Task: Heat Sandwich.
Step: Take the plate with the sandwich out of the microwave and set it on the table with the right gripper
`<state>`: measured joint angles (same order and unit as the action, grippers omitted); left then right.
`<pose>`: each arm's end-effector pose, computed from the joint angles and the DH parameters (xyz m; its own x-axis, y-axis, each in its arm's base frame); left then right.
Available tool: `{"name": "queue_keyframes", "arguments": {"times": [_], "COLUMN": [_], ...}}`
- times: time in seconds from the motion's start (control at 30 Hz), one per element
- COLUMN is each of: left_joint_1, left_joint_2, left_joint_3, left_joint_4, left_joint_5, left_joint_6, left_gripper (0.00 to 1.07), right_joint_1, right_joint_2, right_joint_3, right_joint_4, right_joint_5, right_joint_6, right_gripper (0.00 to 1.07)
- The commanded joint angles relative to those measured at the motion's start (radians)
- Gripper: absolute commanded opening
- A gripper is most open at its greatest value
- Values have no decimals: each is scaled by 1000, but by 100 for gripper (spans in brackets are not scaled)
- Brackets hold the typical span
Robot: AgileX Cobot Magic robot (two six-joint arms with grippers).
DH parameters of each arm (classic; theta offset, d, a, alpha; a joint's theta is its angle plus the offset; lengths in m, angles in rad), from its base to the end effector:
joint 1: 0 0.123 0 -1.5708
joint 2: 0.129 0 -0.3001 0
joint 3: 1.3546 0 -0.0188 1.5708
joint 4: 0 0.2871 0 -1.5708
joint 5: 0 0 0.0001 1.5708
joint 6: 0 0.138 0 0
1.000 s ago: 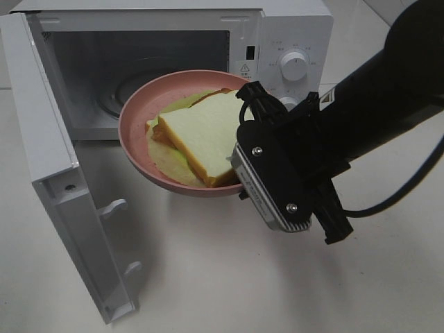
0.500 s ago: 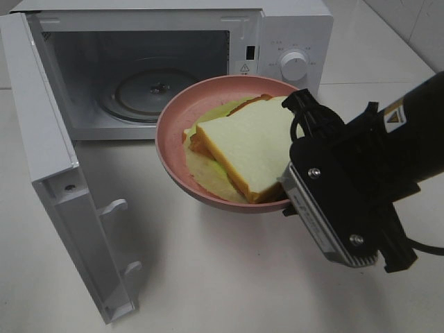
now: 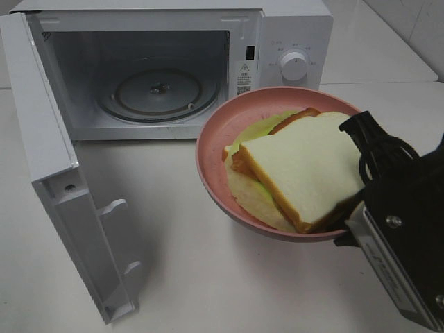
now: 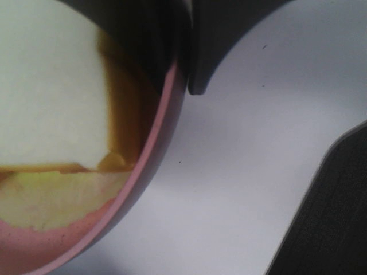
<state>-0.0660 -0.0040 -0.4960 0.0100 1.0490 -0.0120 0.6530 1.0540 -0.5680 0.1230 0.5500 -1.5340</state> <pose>0.0543 -0.0024 0.2736 -0.4450 0.0224 -0.8953 0.0551 0.9985 -0.0024 0.1844 0.1522 0.1949 0.5387 -0.8317 -0.1342 -0.7274 -0.3788 -0.5722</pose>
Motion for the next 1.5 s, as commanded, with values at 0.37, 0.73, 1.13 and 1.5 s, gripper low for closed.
{"name": "queue_keyframes", "arguments": {"times": [0.37,0.73,1.13,1.5], "left_joint_1": [3,3,3,3], "left_joint_2": [-17,-17,-17,-17], "left_joint_3": [3,3,3,3], "left_joint_4": [1,1,1,1], "left_joint_5": [-13,-13,-13,-13], "left_joint_6": [-1,-1,-1,-1], "left_gripper": [100,100,100,100], "right_joint_1": [-2,-2,-2,-2], "right_joint_2": [-177,-189,-189,-189], "right_joint_3": [82,82,82,82], "right_joint_4": [-38,-262,-423,-573], "right_joint_5": [55,161,247,296], "right_joint_6": [102,429,897,1345], "right_gripper": [0,0,0,0]}}
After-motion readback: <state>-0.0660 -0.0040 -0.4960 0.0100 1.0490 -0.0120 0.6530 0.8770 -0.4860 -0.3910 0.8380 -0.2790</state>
